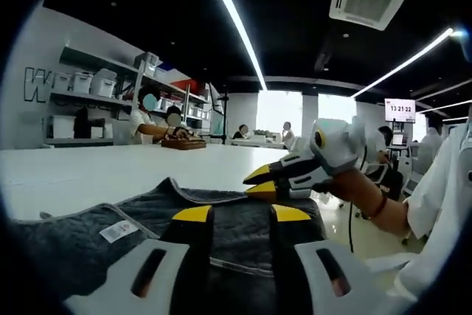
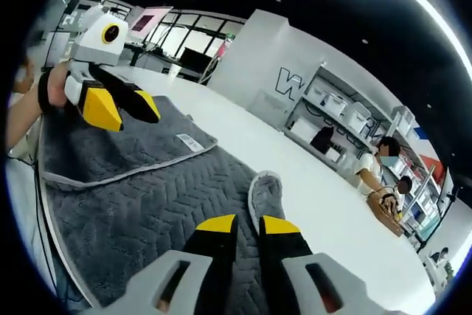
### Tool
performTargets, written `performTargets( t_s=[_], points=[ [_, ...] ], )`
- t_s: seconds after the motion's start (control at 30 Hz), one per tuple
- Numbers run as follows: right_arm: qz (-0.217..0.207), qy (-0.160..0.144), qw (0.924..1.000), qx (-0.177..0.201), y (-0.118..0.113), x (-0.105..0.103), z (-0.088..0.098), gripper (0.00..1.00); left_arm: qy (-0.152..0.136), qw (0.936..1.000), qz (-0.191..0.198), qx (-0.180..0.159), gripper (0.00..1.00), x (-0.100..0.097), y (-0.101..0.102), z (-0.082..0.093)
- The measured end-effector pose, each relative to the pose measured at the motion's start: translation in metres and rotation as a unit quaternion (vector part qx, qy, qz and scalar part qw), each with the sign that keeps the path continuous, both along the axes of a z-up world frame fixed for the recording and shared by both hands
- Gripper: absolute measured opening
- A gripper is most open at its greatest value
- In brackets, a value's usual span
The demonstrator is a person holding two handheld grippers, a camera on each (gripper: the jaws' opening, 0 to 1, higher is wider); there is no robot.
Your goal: Open the folded towel by lifting each exposed corner and separating the folded layers until the towel lies flat within the target outline without major curled edges
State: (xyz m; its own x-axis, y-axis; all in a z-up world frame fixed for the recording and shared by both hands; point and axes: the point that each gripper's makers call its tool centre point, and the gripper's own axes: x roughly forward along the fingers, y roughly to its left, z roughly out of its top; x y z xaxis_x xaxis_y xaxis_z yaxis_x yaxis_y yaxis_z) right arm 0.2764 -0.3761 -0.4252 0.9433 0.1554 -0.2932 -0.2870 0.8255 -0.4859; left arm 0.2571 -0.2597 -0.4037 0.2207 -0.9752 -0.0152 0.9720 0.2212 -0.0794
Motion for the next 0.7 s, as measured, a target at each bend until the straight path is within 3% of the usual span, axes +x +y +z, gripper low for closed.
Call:
performTargets(
  t_s=[0.43, 0.7],
  points=[
    [0.008, 0.01, 0.9998, -0.012, 0.007, 0.017, -0.001, 0.06, -0.006, 0.9999, 0.005, -0.008, 0.29, -0.012, 0.011, -0.001],
    [0.007, 0.031, 0.9994, -0.011, 0.004, 0.028, -0.014, 0.06, -0.003, 0.9999, -0.003, -0.009, 0.3, -0.019, 0.011, -0.002]
  ],
)
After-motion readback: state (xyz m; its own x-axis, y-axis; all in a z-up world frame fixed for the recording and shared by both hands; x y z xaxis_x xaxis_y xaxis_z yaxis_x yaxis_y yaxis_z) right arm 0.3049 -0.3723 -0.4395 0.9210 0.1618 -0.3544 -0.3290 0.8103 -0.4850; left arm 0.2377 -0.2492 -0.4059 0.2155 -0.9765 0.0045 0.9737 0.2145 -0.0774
